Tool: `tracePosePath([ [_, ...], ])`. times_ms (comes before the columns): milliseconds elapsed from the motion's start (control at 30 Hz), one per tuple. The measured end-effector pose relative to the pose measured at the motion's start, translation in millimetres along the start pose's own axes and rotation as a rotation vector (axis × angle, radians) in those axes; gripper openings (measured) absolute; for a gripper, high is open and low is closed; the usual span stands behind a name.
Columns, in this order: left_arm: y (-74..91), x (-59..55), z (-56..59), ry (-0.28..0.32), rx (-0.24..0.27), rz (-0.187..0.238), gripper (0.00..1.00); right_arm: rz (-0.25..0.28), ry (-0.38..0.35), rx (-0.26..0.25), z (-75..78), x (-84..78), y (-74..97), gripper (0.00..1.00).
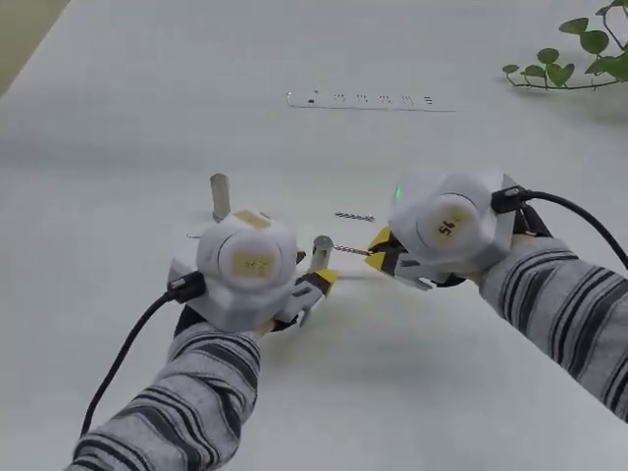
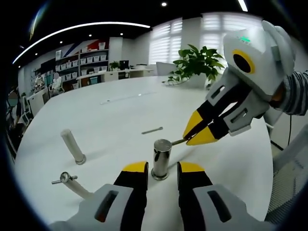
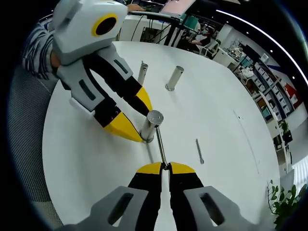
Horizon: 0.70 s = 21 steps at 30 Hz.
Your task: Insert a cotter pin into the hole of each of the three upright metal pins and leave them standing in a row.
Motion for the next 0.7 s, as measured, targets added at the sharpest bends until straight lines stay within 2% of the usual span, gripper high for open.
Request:
tracePosePath([
  [167,-5.1,0.3,-1.3,0.026,-0.001,0.012,0.17,0.0,0.009,0.007,-0.1,0.3,-0.4,0.0],
  [700,-11.5,-1.3,-3.4,0.026,0.015,0.009,0.11,0.008,0.009,0.006,0.9,1.9,3.3,0.0],
])
Point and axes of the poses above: the centre of the closed fingertips' face, and the gripper's own axes: y roughly backward along the fingers, z roughly to its right, x roughly out of its top, the point moved 4 cm from there along y, roughly backward along the fingers, and after that the axes turned 12 degrees about -x, right-handed, at the moved point
